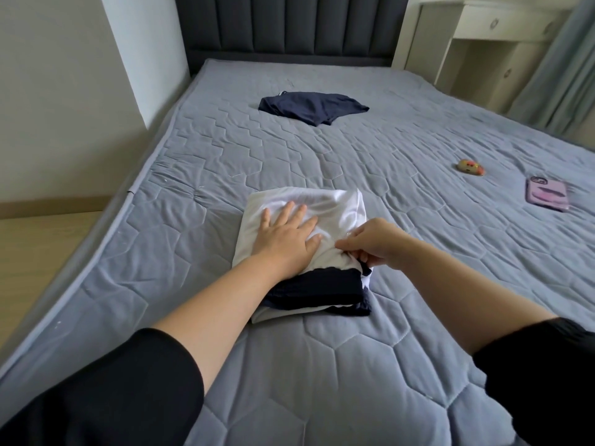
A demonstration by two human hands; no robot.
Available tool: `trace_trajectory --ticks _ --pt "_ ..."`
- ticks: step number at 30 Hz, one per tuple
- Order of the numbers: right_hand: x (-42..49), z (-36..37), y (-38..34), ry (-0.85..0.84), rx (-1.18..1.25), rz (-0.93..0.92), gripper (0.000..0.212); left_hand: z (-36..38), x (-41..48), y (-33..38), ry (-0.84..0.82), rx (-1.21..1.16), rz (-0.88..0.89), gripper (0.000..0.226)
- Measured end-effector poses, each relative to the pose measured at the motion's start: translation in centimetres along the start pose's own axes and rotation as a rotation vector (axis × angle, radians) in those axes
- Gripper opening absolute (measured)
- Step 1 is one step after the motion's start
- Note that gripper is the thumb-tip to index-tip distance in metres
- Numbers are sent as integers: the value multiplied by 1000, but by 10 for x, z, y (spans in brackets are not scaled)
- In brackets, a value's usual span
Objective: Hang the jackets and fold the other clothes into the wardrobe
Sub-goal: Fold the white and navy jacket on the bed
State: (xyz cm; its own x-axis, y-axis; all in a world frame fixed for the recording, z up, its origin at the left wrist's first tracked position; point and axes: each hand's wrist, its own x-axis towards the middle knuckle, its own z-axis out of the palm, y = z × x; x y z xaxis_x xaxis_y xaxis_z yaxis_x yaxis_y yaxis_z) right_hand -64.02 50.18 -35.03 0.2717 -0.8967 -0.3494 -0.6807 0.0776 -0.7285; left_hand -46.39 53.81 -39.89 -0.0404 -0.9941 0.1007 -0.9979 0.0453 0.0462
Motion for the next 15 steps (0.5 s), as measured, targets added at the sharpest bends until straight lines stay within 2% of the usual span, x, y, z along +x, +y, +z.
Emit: trace_trajectory --ticks 2,5,7,11,13,15 --pt "-3 -9 1 -114 155 9 29 -1 0 0 14 -21 -11 57" --pt "-3 -30 4 -312 561 19 28 -5 2 -1 13 -69 -47 61" --pt "-1 -34 14 -318 672 119 24 -6 3 -1 -7 -71 -54 64" --pt "0 1 36 -122 367 386 31 -2 -6 2 -48 32 -20 66" --pt "1 13 31 64 149 328 24 -1 -8 4 -49 68 -16 65" --pt "3 16 21 263 -195 132 12 -1 -8 4 -55 79 -21 64"
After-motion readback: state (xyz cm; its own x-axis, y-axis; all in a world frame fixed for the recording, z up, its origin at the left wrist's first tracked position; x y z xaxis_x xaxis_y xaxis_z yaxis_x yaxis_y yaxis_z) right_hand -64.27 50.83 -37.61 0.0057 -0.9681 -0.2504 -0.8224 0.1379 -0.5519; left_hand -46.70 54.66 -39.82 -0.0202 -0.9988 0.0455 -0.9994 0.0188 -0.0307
